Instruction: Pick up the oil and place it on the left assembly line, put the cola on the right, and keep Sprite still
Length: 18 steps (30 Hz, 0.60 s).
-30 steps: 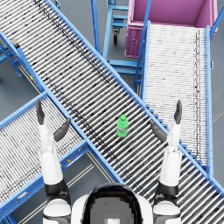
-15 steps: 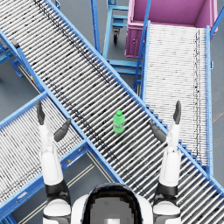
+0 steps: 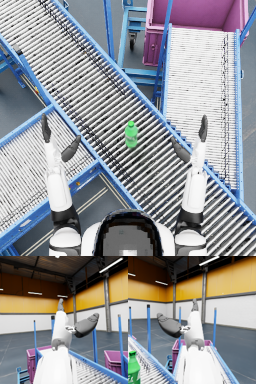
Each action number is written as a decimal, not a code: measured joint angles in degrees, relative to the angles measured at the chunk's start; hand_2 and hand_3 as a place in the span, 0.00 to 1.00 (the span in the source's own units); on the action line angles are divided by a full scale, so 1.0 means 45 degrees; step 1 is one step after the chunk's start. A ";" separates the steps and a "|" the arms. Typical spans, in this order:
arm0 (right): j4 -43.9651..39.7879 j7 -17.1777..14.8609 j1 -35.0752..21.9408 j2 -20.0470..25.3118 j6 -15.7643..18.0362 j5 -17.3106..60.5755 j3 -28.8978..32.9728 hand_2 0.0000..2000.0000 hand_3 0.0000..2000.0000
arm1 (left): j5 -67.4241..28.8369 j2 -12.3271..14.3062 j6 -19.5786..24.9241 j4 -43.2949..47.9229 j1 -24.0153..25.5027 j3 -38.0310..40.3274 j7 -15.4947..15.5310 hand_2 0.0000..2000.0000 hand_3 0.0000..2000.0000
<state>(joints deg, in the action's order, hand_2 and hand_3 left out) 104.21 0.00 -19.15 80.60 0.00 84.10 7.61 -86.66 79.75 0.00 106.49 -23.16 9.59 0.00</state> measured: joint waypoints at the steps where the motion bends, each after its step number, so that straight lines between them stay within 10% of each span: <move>1: -0.0015 0.0000 0.0002 0.0004 0.0000 0.0000 -0.0001 0.00 0.00 | 0.0000 0.0001 0.0000 -0.0002 0.0003 0.0004 0.0000 0.00 0.00; 18: -0.0055 -0.0302 0.0271 -0.0538 0.0299 -0.1398 -0.0958 0.00 0.00 | 0.1530 -0.0514 -0.0302 -0.0161 0.0481 -0.1117 -0.0301 0.00 0.00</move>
<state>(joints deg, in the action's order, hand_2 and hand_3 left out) 103.96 -1.36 -17.93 78.18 1.35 77.82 3.30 -79.78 77.44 -1.36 105.76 -20.99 4.56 -1.36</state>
